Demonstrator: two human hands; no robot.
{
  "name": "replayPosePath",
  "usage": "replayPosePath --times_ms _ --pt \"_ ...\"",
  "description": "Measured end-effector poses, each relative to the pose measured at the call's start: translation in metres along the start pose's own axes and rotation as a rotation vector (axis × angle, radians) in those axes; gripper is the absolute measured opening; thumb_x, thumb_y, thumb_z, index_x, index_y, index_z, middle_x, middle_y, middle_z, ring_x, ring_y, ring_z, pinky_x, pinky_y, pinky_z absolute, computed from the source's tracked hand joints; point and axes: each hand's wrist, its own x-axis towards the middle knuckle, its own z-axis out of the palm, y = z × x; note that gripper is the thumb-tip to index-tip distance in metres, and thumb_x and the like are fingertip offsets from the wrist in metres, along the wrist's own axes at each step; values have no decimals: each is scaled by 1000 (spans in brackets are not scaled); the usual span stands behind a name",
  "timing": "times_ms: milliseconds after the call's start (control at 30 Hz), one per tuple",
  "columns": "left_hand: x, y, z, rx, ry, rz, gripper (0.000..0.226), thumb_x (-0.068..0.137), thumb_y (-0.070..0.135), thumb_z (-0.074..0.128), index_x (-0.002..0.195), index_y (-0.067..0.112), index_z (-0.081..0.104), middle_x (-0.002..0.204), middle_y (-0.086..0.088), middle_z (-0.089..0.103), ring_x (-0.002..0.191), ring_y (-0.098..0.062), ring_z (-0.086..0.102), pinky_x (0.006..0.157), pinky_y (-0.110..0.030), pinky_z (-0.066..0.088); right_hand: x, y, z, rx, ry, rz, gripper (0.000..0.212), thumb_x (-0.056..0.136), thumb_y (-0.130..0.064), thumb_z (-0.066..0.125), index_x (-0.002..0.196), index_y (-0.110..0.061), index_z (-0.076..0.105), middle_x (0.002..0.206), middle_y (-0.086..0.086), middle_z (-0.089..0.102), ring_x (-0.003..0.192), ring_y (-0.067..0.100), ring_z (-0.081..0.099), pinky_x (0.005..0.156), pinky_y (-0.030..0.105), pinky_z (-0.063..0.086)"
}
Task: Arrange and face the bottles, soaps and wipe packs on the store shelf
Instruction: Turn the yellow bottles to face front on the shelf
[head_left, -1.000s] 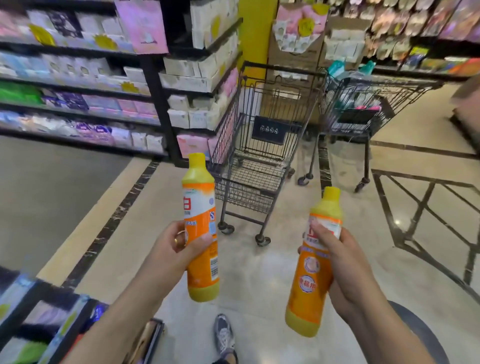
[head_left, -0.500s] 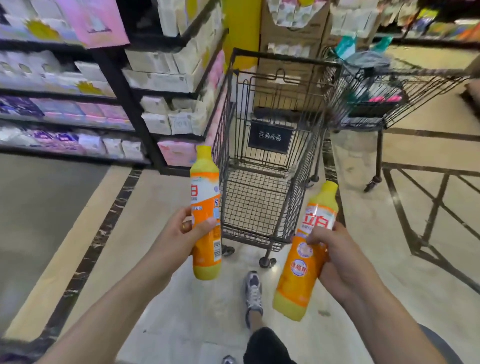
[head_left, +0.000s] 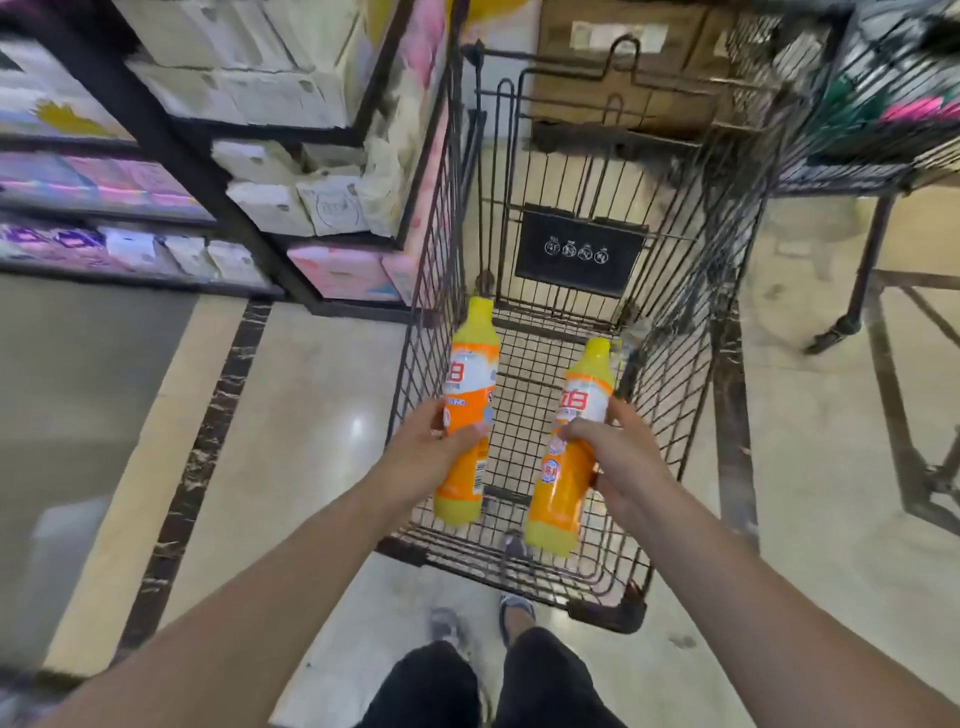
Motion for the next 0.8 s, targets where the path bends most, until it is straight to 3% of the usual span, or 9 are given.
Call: replayPosePath --times_ms 133,233,300,433,500,667,800 --pt "94 -13 10 25 22 -99 26 94 35 73 118 29 62 121 1 69 107 -20 69 99 -46 55 83 11 26 11 115 61 75 75 -1 84 137 -20 47 107 6 66 88 28 70 62 35 56" --pt "167 -43 20 43 110 -116 16 85 40 76 97 33 70 106 -2 75 98 -23 72 95 -51 59 144 30 45 -23 188 81 70 76 -4 85 132 -19 46 98 10 69 65 22 68 53 29 52" --pt "204 -66 24 55 164 -152 7 88 34 73 88 29 69 98 -3 74 90 -26 71 89 -52 61 179 49 60 -46 214 96 64 75 -7 86 124 -22 47 92 8 72 55 20 67 52 33 56" --pt "255 -112 32 229 286 -202 26 84 40 69 102 21 67 102 -7 71 90 -30 68 82 -43 59 257 116 80 -219 239 93 71 50 -38 87 107 -47 46 99 1 74 81 29 75 77 52 63" --pt "266 -128 38 352 303 -235 30 91 37 68 108 13 64 103 -3 63 91 -25 60 81 -29 50 271 132 93 -267 236 119 73 40 -45 81 102 -52 42 97 -2 74 82 30 74 74 53 63" --pt "282 -156 50 509 248 -321 45 98 41 63 132 13 56 131 -13 56 117 -32 61 96 -39 53 269 143 109 -392 193 145 65 72 -25 89 125 -31 51 105 -3 70 91 19 69 73 29 54" --pt "284 -162 51 579 234 -366 52 98 45 62 137 13 51 135 -15 53 124 -32 57 101 -40 50 273 155 111 -451 177 171 64 72 -25 92 118 -28 48 91 -9 65 70 5 58 53 22 41"
